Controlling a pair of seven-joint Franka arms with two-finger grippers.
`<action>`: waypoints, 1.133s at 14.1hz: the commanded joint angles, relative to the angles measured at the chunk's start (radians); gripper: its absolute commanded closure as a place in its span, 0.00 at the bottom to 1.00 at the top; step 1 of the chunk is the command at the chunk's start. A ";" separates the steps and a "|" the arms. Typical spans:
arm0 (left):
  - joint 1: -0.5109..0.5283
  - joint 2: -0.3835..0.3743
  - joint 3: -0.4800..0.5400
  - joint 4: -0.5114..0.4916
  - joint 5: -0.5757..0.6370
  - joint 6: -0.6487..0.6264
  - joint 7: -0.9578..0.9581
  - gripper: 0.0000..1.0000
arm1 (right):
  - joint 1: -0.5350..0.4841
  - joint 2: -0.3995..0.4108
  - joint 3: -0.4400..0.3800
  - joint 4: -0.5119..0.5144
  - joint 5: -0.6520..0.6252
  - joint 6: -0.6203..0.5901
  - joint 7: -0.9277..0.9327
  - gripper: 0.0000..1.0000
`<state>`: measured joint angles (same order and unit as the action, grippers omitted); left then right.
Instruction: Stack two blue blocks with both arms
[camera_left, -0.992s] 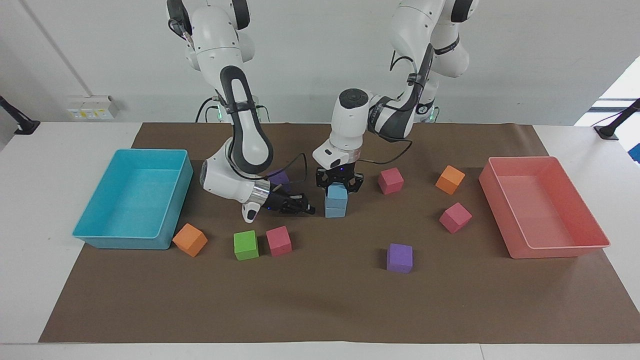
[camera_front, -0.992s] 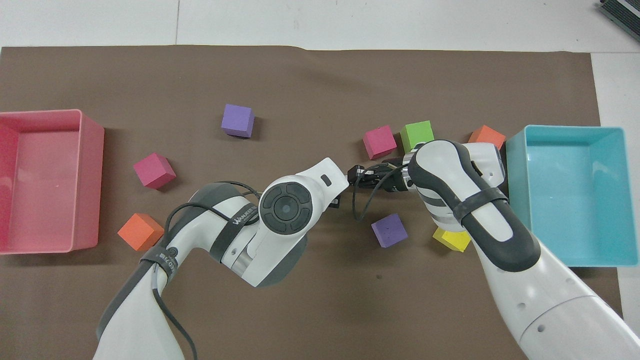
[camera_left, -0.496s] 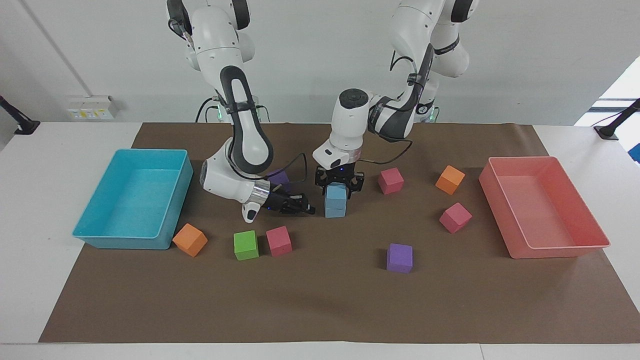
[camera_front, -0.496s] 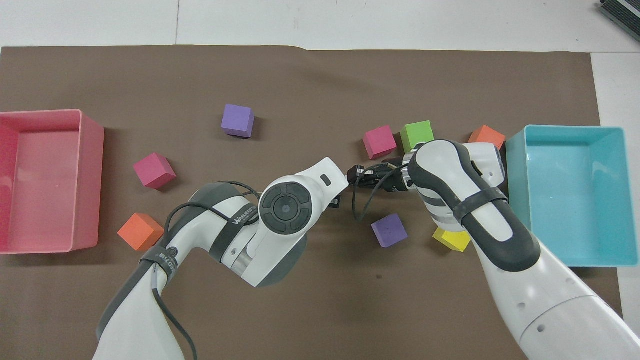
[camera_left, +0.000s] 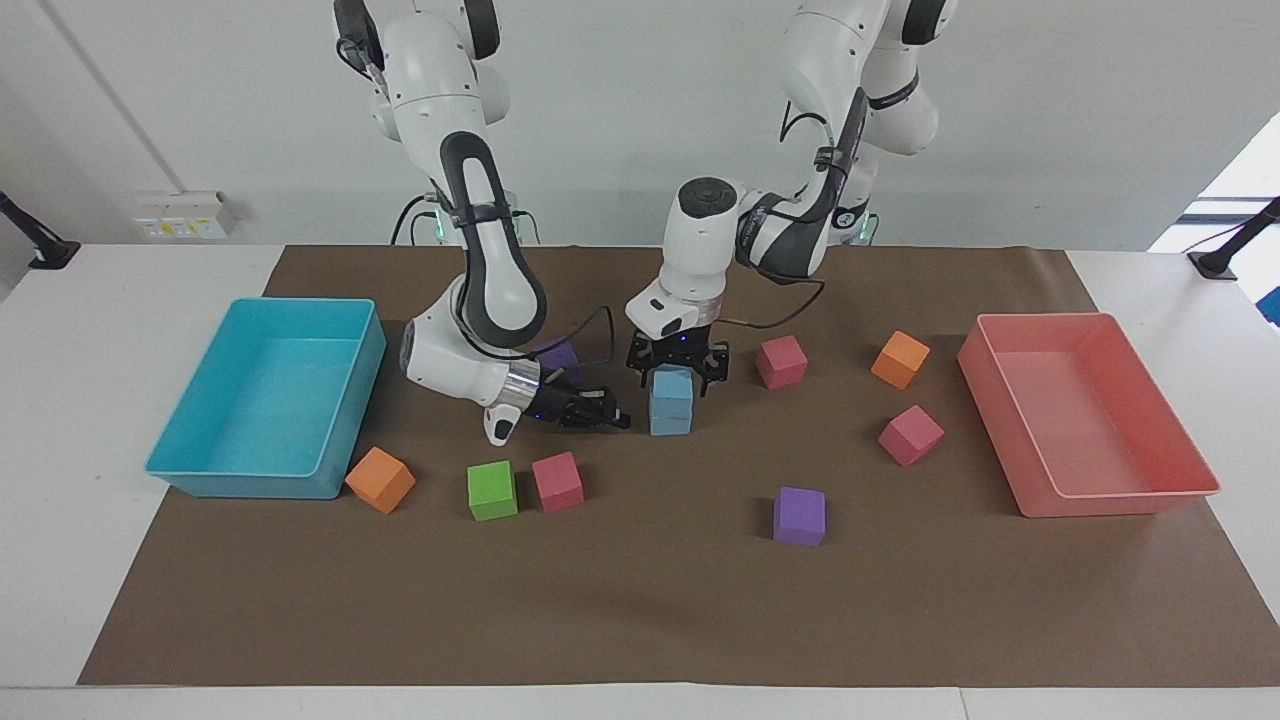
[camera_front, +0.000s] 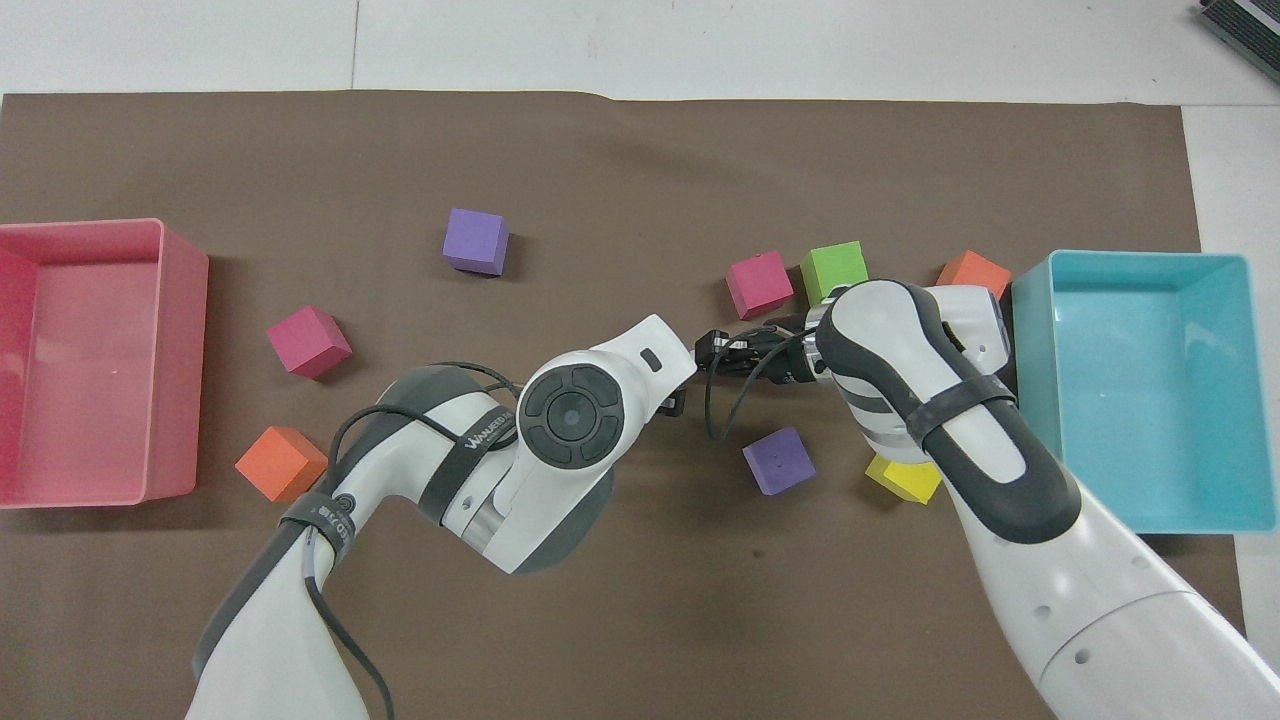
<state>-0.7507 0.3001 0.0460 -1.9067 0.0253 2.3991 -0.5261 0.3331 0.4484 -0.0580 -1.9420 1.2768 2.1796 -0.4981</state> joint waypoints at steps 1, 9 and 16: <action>-0.006 -0.061 0.009 -0.002 0.010 -0.059 -0.022 0.00 | -0.002 0.000 0.004 -0.009 0.041 0.017 -0.025 1.00; 0.126 -0.229 0.015 -0.012 0.010 -0.256 0.053 0.00 | 0.000 -0.014 0.003 -0.005 0.021 0.014 -0.001 1.00; 0.353 -0.366 0.017 -0.008 0.010 -0.420 0.358 0.00 | -0.014 -0.102 0.000 0.044 -0.376 0.003 0.298 0.67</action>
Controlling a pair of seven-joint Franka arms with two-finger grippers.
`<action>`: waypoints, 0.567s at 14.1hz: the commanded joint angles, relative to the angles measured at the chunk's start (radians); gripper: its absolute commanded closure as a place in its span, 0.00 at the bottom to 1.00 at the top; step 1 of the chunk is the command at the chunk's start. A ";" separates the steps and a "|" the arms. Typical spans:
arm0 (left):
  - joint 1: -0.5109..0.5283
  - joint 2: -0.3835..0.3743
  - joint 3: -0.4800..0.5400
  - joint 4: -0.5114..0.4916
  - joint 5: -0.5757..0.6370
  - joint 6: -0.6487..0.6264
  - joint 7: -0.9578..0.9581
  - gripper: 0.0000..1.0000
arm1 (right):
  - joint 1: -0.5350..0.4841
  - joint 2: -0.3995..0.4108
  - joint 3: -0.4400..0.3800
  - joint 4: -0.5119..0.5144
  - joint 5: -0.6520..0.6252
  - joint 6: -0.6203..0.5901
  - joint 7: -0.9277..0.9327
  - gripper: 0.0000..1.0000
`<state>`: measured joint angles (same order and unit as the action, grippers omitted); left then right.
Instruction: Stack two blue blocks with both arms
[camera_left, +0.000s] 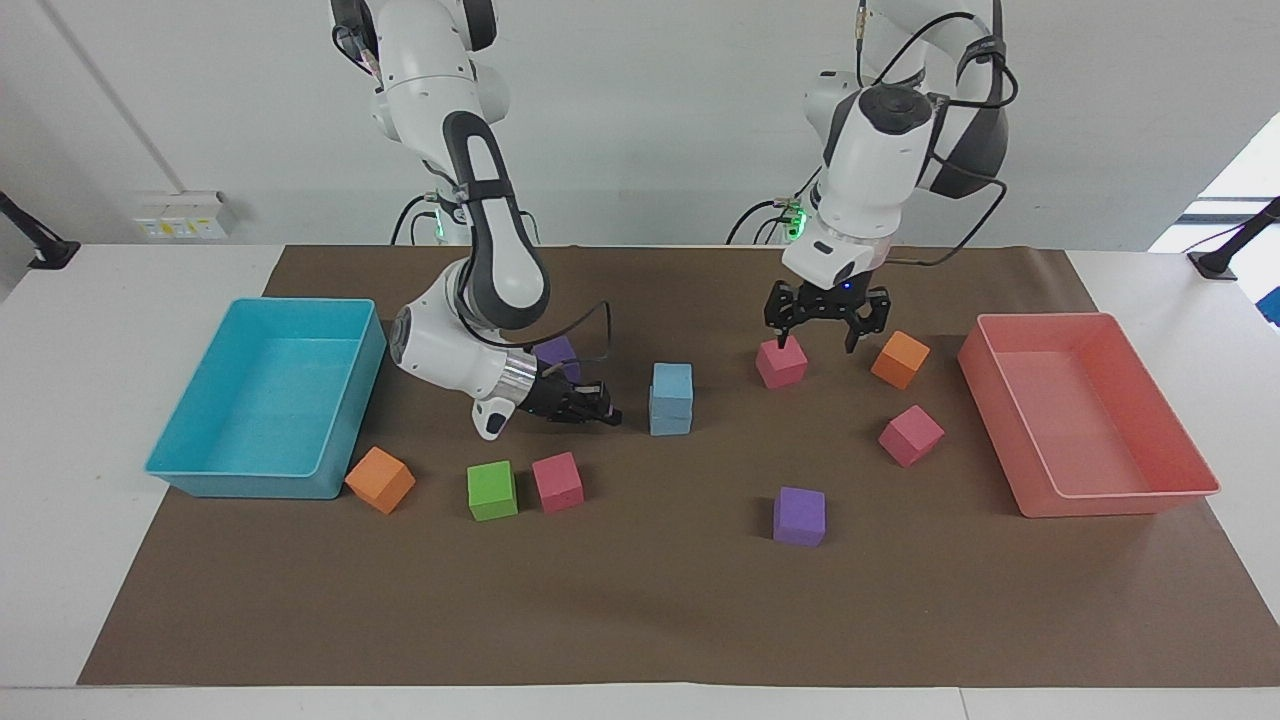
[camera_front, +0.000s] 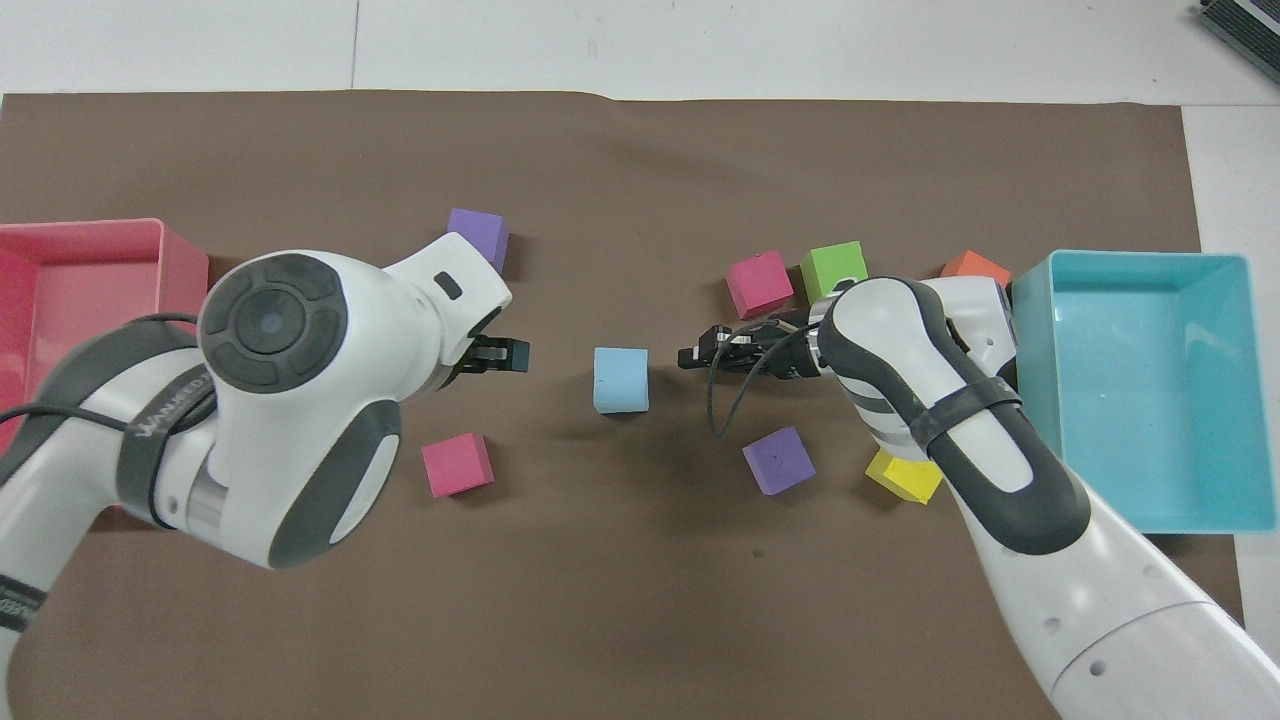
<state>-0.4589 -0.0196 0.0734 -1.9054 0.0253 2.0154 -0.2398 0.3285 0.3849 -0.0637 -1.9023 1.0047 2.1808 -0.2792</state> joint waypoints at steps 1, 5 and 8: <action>0.081 -0.045 -0.011 0.032 0.010 -0.084 0.101 0.00 | -0.011 -0.055 0.005 0.009 -0.157 0.004 0.107 0.49; 0.193 -0.008 -0.011 0.228 0.008 -0.265 0.289 0.00 | -0.014 -0.109 -0.007 0.022 -0.397 0.005 0.196 0.00; 0.236 0.013 -0.007 0.343 -0.005 -0.383 0.347 0.00 | -0.023 -0.132 -0.010 0.049 -0.620 -0.004 0.277 0.00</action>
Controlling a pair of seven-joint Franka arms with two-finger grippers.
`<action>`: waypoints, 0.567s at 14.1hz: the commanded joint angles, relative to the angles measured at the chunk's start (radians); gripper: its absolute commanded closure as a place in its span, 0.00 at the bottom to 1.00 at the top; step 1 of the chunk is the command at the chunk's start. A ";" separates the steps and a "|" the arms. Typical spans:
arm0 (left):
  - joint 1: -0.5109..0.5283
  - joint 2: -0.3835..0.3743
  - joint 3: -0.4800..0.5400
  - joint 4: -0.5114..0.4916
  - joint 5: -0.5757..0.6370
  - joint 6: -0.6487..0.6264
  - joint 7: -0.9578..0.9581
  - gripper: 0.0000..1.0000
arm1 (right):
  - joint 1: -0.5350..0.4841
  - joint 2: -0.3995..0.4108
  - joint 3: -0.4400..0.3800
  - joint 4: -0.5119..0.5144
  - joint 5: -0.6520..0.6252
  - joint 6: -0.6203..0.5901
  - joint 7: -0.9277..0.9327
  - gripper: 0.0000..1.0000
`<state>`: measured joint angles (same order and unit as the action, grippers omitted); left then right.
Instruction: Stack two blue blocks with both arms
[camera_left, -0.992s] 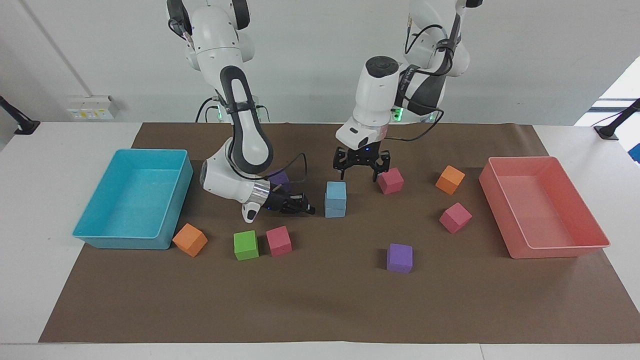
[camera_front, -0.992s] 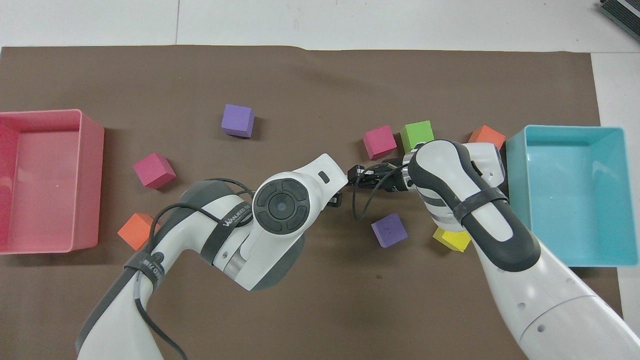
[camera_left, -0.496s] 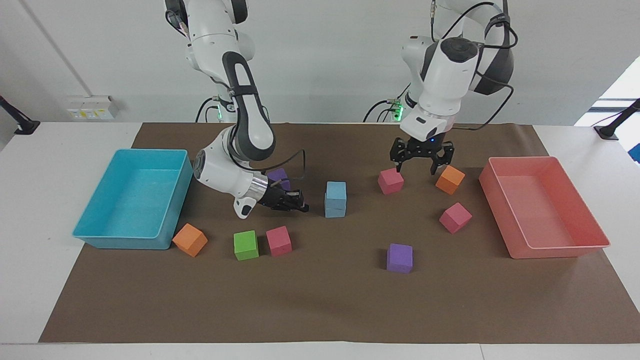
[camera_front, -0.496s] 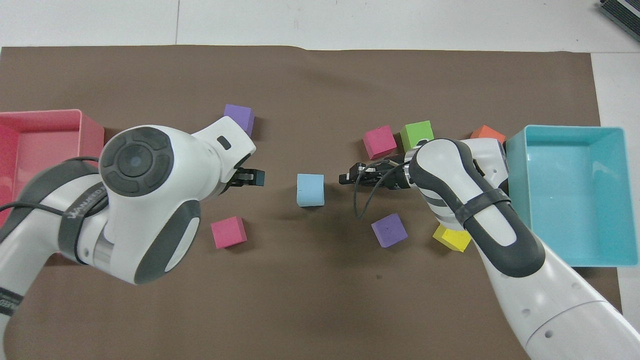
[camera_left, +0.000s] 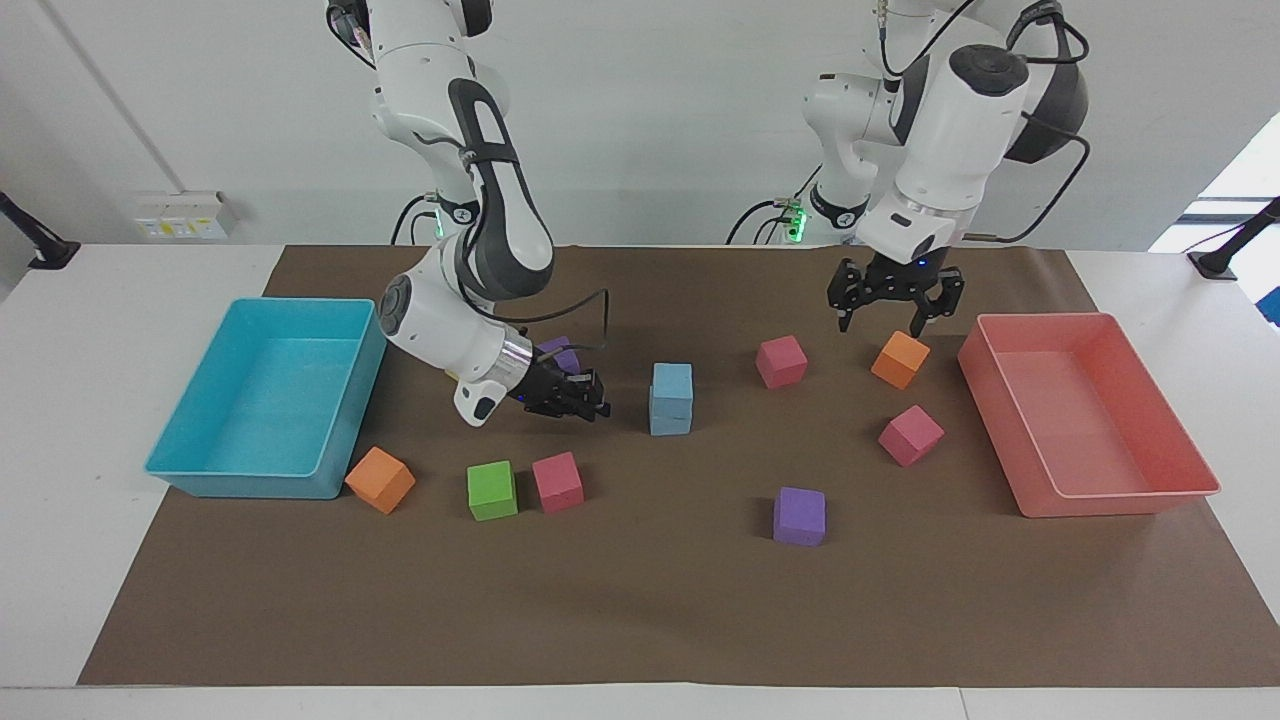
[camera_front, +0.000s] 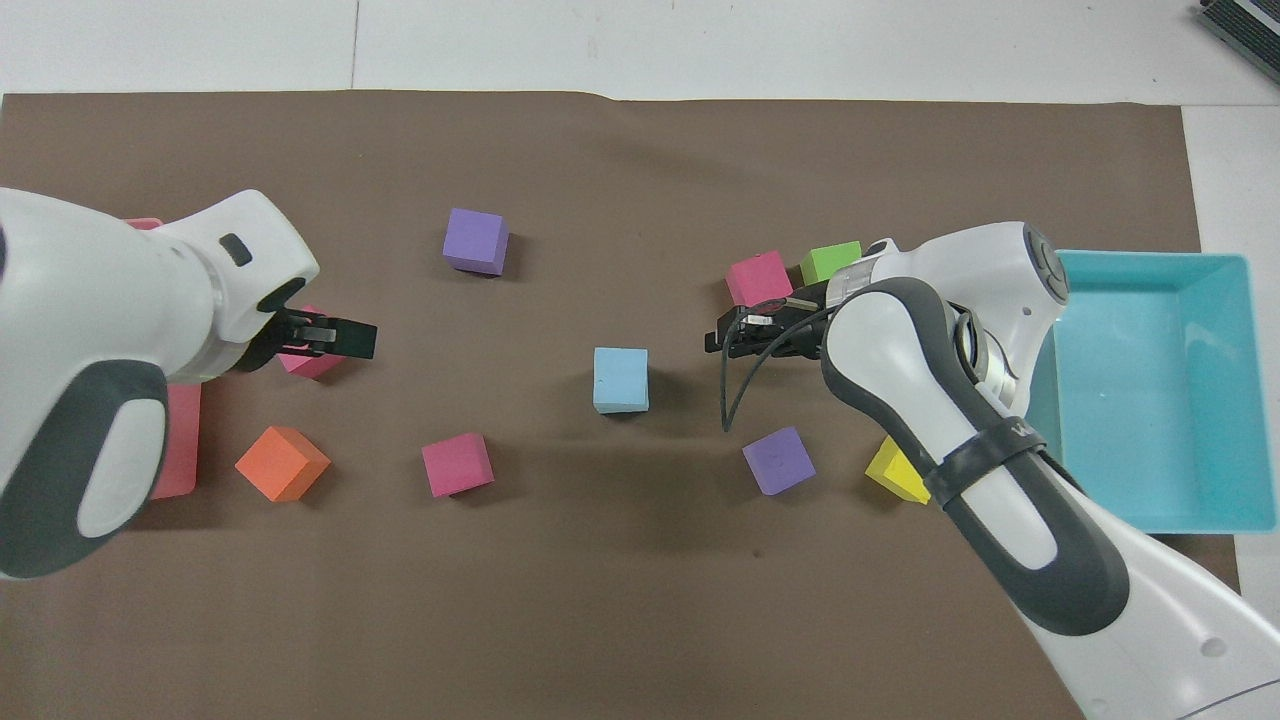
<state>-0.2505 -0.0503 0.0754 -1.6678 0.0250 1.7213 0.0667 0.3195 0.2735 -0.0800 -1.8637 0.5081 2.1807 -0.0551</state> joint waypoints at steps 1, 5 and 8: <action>0.037 0.059 -0.009 0.143 -0.013 -0.129 0.045 0.00 | -0.014 -0.031 0.006 0.014 -0.197 -0.005 0.084 0.00; 0.054 0.122 -0.005 0.292 -0.023 -0.264 0.065 0.00 | -0.049 -0.074 -0.003 0.073 -0.376 -0.132 0.142 0.00; 0.100 0.147 -0.012 0.347 -0.039 -0.321 0.070 0.00 | -0.098 -0.118 -0.004 0.103 -0.395 -0.246 0.144 0.00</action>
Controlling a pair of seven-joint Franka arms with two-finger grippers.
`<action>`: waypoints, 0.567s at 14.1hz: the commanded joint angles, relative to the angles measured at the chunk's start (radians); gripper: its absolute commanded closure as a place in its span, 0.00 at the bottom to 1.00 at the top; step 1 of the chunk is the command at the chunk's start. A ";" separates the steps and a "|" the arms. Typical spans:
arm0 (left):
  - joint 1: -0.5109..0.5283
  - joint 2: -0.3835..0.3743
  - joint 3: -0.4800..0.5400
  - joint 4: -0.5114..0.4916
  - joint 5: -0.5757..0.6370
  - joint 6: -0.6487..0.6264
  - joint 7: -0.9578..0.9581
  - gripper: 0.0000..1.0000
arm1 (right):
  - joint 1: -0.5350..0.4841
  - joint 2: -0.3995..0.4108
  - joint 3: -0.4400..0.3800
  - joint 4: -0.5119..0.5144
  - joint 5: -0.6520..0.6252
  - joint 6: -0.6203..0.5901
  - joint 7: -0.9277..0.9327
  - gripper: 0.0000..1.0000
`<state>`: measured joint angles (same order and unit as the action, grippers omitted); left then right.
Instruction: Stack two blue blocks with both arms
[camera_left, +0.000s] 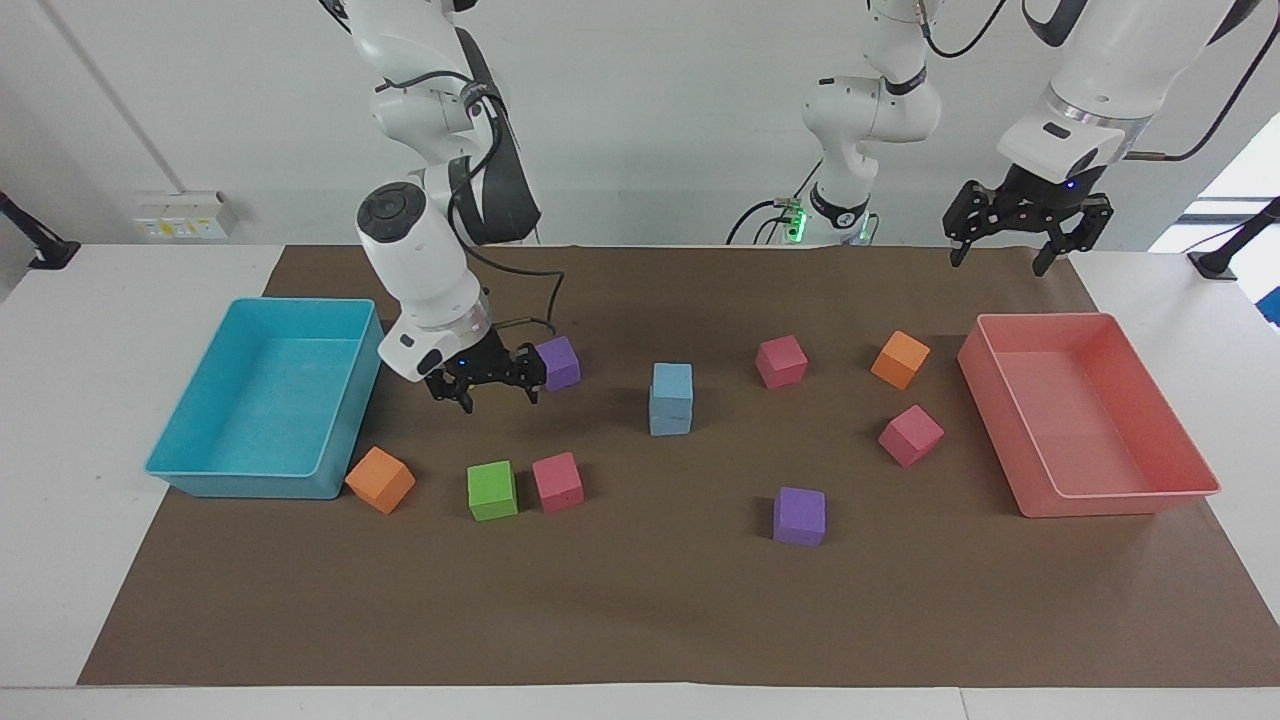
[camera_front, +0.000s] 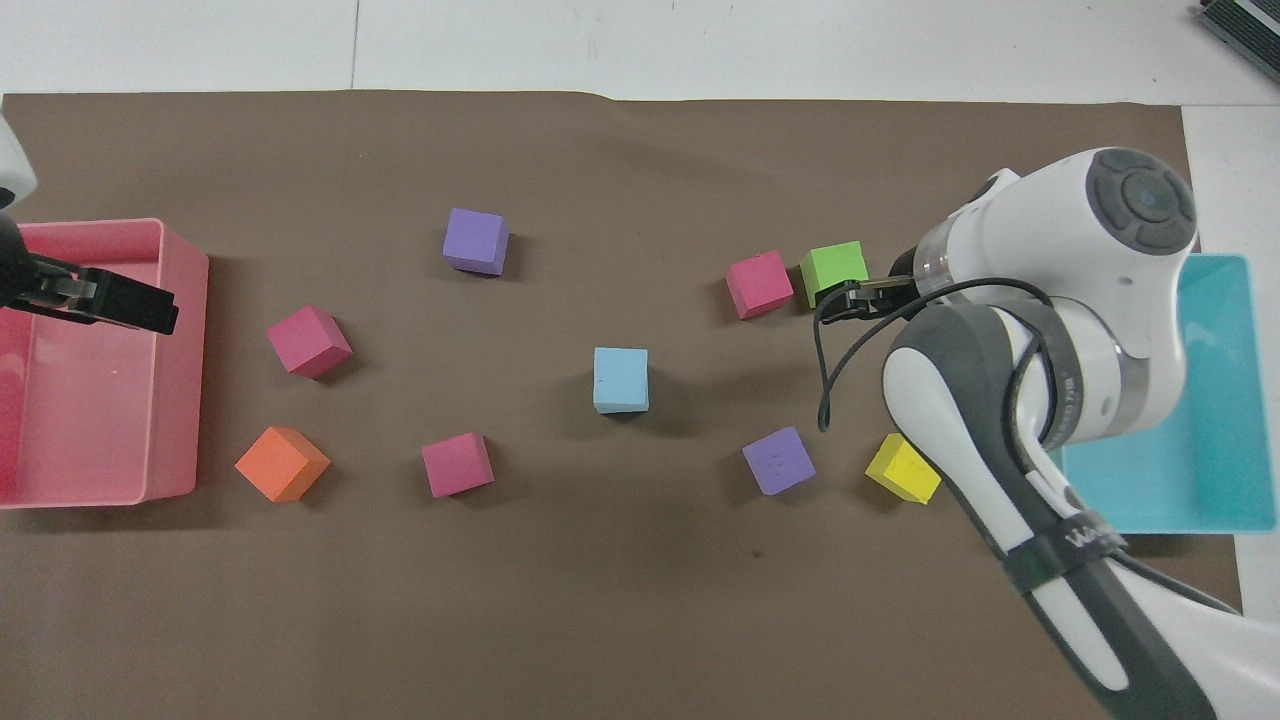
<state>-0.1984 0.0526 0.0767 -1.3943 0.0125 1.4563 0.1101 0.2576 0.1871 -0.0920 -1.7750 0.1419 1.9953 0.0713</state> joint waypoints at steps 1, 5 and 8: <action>0.048 0.035 -0.008 0.070 -0.037 -0.063 0.026 0.00 | -0.058 -0.047 0.008 0.014 -0.034 -0.082 0.018 0.00; 0.066 -0.094 -0.011 -0.107 -0.048 -0.028 0.028 0.00 | -0.130 -0.101 0.008 0.014 -0.045 -0.199 0.019 0.00; 0.066 -0.135 -0.011 -0.179 -0.048 -0.010 0.028 0.00 | -0.175 -0.118 0.008 0.006 -0.074 -0.256 0.021 0.00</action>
<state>-0.1473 -0.0185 0.0764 -1.4814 -0.0208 1.4158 0.1241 0.1118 0.0872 -0.0970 -1.7557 0.1043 1.7689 0.0713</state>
